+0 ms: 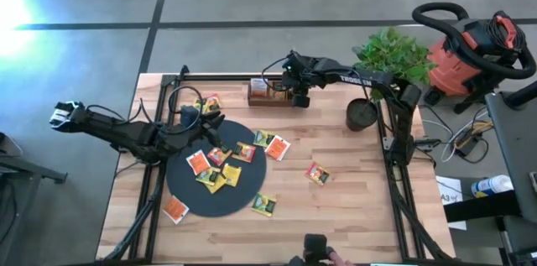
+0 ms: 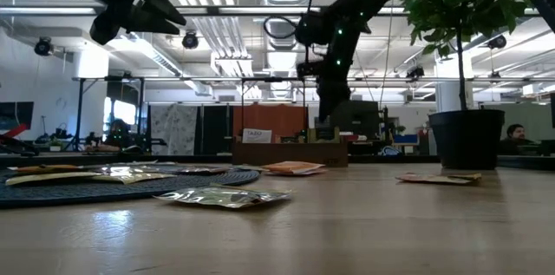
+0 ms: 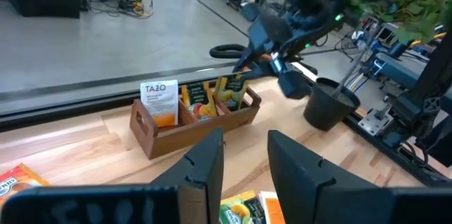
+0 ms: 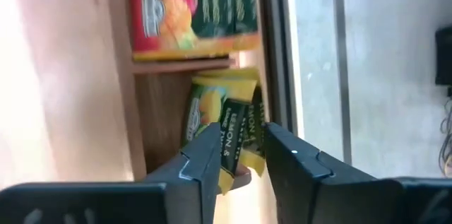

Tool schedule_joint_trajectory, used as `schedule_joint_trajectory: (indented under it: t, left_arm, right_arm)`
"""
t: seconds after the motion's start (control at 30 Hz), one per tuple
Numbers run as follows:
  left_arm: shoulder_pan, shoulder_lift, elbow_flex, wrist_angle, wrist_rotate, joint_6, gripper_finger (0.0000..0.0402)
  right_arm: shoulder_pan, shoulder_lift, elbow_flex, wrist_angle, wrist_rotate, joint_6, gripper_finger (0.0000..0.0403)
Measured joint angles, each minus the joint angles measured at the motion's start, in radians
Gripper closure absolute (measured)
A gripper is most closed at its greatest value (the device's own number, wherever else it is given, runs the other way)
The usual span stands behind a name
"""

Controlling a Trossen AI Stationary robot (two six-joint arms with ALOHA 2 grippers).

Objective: Pick & Place Tea
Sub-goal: Adjust the black potted plant

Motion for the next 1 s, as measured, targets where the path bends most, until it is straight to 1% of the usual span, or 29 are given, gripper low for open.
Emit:
schedule_joint_trajectory:
  t: [0.13, 0.2, 0.27, 0.37, 0.43, 0.57, 0.73, 0.87, 0.93, 1.0]
  left_arm:
    - [0.0, 0.0, -0.002, 0.0, 0.001, 0.012, 0.0296]
    - [0.0, 0.0, -0.002, 0.0, 0.001, 0.013, 0.0296]
    - [0.0, 0.0, -0.002, 0.0, 0.001, 0.016, 0.0296]
    - [0.0, 0.0, -0.002, 0.0, 0.001, 0.027, 0.0296]
    - [0.0, 0.0, -0.002, -0.001, 0.002, 0.035, 0.0296]
    - [0.0, 0.0, -0.002, -0.001, 0.007, 0.041, 0.0296]
    - [0.0, 0.0, -0.004, -0.001, 0.013, 0.077, 0.0296]
    - [0.0, 0.0, -0.008, -0.001, 0.018, 0.097, 0.0296]
    - [0.0, 0.0, -0.008, -0.001, 0.028, 0.097, 0.0296]
    - [0.0, 0.0, -0.008, 0.0, 0.045, 0.097, 0.0296]
  right_arm:
    - [0.031, -0.048, 0.022, -0.001, -0.001, 0.022, 0.0304]
    - [0.054, -0.069, 0.033, -0.002, -0.019, 0.025, 0.0308]
    - [0.082, -0.086, 0.047, -0.004, -0.086, 0.025, 0.0312]
    - [0.137, -0.108, 0.068, -0.009, -0.224, 0.055, 0.0317]
    - [0.181, -0.112, 0.09, -0.035, -0.25, 0.169, 0.0321]
    - [0.266, -0.109, 0.107, -0.185, -0.24, 0.435, 0.0328]
    - [0.362, -0.108, 0.064, -0.461, -0.144, 0.851, 0.0336]
    - [0.439, -0.109, -0.015, -0.66, -0.025, 1.149, 0.034]
    - [0.482, -0.117, -0.073, -0.725, 0.035, 1.311, 0.0339]
    - [0.532, -0.144, -0.145, -0.738, 0.075, 1.47, 0.0339]
